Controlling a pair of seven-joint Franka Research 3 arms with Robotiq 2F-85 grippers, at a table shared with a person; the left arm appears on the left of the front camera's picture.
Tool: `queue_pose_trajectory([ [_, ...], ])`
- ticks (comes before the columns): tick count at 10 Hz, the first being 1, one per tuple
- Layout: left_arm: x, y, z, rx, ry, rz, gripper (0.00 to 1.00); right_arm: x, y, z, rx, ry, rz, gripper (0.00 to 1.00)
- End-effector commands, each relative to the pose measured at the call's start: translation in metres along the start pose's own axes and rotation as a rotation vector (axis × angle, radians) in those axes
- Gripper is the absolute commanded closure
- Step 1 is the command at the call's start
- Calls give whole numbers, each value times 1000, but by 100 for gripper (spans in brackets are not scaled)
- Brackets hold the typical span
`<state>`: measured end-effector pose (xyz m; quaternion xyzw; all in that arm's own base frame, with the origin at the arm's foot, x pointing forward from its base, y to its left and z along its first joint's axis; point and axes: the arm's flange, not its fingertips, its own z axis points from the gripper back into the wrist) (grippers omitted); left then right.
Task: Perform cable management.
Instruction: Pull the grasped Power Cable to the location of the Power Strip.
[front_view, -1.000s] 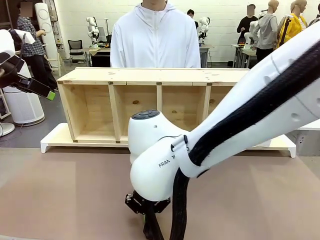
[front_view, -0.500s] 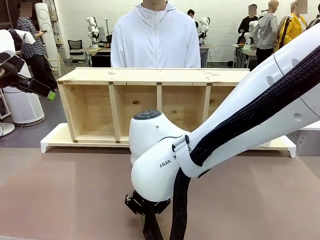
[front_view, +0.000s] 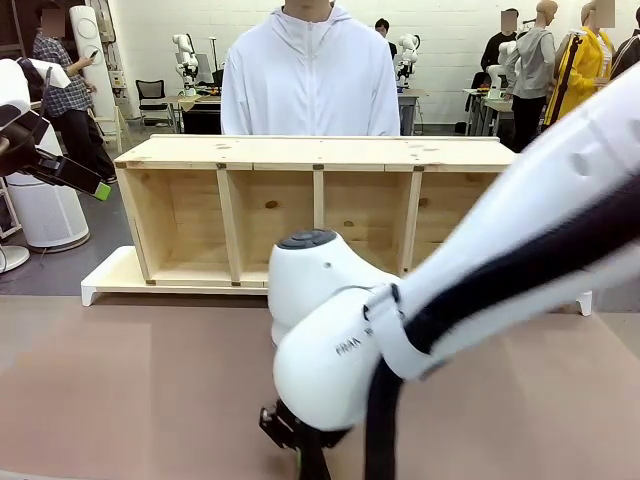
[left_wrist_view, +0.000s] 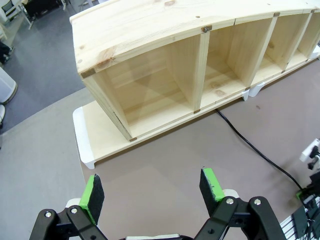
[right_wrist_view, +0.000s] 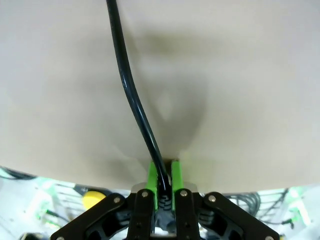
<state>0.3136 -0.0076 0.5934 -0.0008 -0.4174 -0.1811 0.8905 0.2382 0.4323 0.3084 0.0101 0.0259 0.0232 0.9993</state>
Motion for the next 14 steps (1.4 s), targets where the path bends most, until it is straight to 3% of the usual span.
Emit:
queue_pose_trajectory([
  [1, 1, 1, -2, 4, -9, 7, 0, -44, -56, 11, 58, -2, -48, 87],
  [4, 1, 1, -2, 4, -9, 7, 0, -60, -126, 15, 117, -82, -220, 87],
  [8, 1, 1, -2, 4, -9, 7, 0, -15, -184, 39, 86, -160, -315, 87],
  [14, 1, 1, -2, 4, -9, 7, 0, 14, -255, 79, -216, -152, -443, 87],
])
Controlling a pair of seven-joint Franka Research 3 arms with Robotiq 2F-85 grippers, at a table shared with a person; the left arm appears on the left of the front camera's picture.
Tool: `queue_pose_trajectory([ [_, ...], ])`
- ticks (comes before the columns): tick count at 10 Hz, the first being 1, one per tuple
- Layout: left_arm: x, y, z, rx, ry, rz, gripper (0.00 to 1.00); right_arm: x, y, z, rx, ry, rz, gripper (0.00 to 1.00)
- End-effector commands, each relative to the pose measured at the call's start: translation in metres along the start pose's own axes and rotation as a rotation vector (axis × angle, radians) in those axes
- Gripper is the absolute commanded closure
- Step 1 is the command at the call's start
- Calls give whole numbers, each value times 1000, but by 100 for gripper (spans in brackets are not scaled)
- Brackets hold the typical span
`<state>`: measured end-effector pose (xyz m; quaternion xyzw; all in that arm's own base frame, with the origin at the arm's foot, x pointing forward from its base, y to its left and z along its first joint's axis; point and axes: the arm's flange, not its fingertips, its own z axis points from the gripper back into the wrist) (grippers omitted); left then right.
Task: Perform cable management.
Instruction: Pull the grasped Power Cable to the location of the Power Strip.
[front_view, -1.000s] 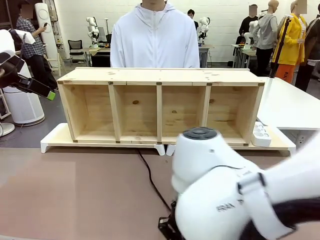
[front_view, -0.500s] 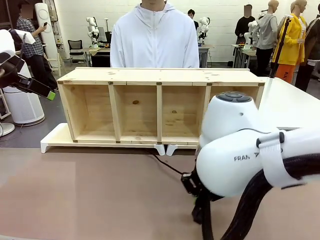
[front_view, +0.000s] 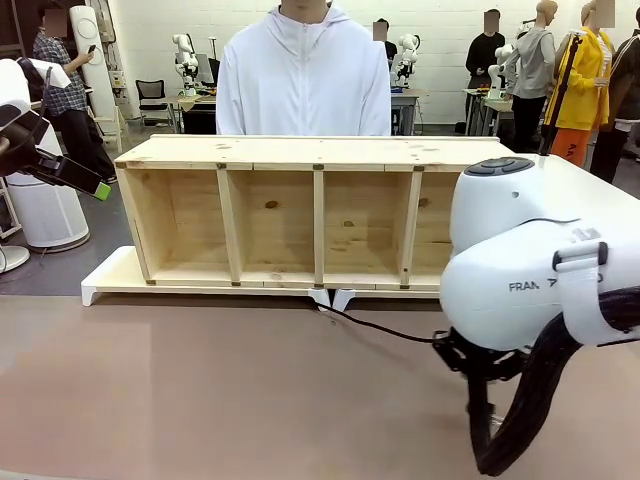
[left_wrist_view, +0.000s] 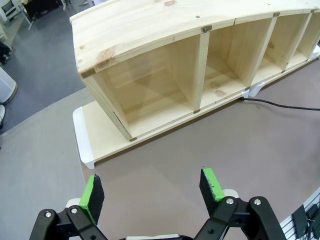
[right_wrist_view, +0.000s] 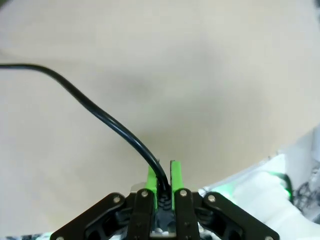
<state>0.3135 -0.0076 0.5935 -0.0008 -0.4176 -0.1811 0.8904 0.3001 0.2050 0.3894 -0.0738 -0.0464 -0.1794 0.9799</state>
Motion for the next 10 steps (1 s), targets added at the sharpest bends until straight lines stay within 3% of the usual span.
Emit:
queue_pose_trajectory([
  [1, 1, 1, -2, 4, -8, 7, 0, -15, -47, -7, -95, -10, -68, 87],
  [4, 1, 1, -2, 4, -8, 7, 0, 7, -62, -1, -147, -17, -107, 87],
  [6, 1, 1, -2, 4, -8, 7, 0, -2, -44, -8, -74, -144, -120, 87],
  [7, 1, 1, -2, 4, -8, 7, 0, 18, -47, 14, -126, -7, -99, 87],
  [10, 1, 1, -2, 4, -8, 7, 0, 18, -41, 15, -109, -39, -100, 87],
])
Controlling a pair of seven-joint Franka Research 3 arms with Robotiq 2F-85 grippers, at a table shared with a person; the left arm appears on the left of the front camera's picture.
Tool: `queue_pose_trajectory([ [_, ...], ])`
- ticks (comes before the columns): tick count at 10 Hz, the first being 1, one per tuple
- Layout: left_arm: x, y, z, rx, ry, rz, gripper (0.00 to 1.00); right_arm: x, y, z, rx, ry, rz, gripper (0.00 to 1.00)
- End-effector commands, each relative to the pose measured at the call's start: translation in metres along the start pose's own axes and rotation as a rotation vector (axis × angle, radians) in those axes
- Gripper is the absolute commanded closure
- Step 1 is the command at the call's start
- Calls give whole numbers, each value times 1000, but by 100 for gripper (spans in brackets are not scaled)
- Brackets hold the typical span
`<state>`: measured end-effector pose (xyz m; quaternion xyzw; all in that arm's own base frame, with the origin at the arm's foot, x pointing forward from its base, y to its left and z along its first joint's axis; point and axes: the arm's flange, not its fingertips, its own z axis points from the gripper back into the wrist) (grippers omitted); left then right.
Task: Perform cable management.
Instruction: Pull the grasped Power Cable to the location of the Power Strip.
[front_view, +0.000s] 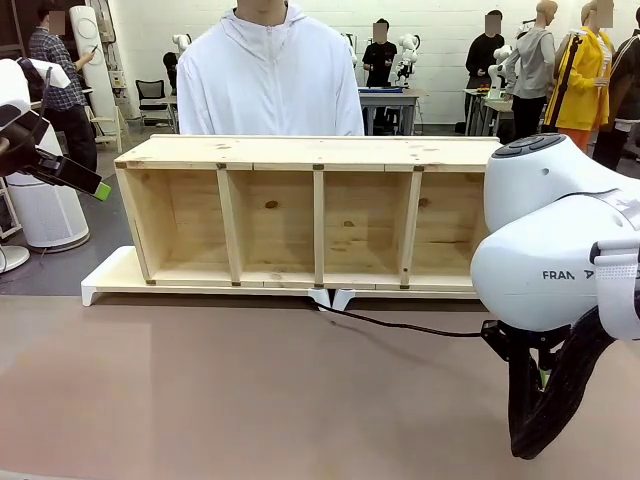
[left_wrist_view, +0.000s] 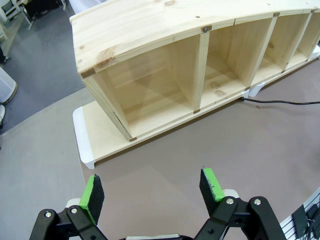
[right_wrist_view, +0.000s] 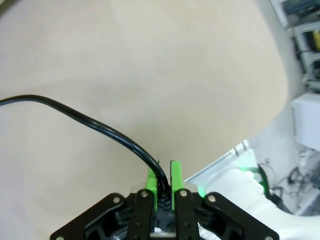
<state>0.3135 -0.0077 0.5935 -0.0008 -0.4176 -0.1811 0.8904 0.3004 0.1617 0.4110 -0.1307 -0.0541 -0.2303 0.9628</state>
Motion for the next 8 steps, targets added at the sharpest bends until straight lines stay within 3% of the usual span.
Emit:
queue_pose_trajectory([
  [1, 1, 1, -2, 4, -8, 7, 0, 18, -11, -9, 4, 24, 23, 87],
  [5, 1, 1, -2, 4, -8, 7, 0, 93, -70, -11, 23, 82, 337, 87],
  [8, 1, 1, -2, 4, -8, 7, 0, 134, -67, 8, 39, 43, 351, 87],
])
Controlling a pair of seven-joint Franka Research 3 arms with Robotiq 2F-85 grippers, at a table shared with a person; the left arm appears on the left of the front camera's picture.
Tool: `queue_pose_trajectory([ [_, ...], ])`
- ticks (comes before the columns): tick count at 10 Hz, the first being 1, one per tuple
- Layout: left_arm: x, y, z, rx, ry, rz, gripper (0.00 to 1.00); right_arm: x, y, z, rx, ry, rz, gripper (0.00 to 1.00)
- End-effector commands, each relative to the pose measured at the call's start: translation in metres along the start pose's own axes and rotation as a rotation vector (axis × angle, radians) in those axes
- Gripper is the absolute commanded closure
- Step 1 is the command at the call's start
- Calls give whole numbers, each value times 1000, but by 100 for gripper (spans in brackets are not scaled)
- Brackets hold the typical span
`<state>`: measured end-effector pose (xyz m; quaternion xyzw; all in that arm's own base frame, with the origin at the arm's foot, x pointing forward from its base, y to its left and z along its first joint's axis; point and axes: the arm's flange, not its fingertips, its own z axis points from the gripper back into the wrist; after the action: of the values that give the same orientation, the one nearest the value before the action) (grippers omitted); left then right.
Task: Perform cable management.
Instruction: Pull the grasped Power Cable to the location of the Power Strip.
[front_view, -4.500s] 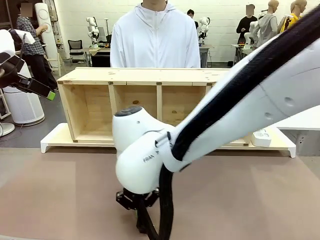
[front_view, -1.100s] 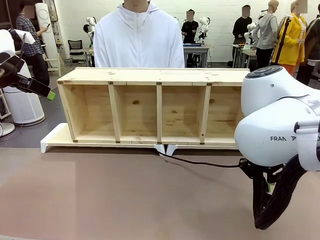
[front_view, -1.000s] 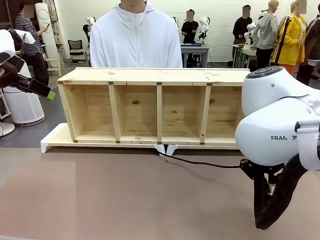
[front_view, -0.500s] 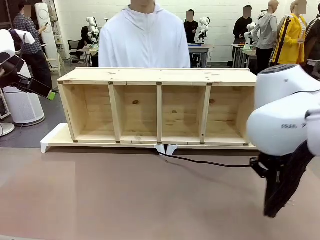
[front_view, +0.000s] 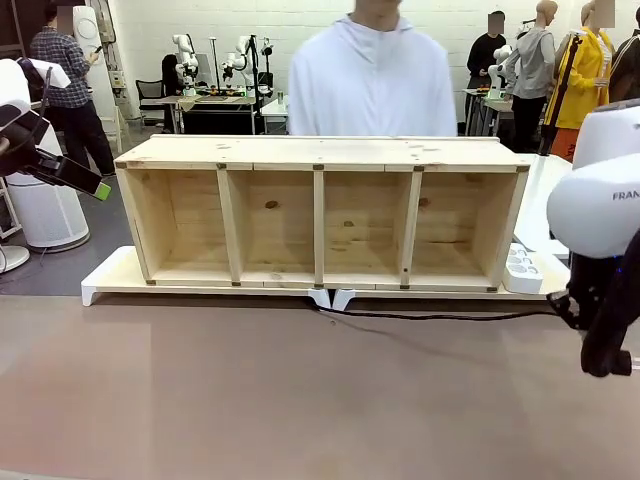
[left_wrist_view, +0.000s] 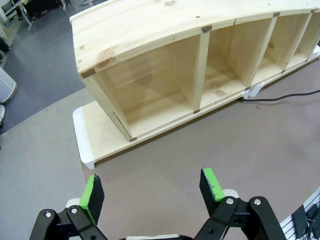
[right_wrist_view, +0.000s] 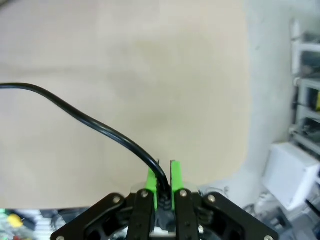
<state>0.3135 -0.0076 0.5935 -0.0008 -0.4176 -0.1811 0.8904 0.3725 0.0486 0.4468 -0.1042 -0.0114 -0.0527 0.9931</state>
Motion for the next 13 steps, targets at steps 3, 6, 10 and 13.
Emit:
queue_pose_trajectory([
  [3, 1, 1, -2, 4, -8, 7, 0, 58, -15, 31, -7, -58, -105, 87],
  [6, 1, 1, -2, 4, -8, 7, 0, 92, -32, 40, -24, -39, -154, 87],
  [10, 1, 1, -2, 4, -8, 7, 0, 137, -39, 50, -54, -80, -205, 87],
  [13, 1, 1, -2, 4, -8, 7, 0, 160, -39, 57, -16, -199, -227, 87],
])
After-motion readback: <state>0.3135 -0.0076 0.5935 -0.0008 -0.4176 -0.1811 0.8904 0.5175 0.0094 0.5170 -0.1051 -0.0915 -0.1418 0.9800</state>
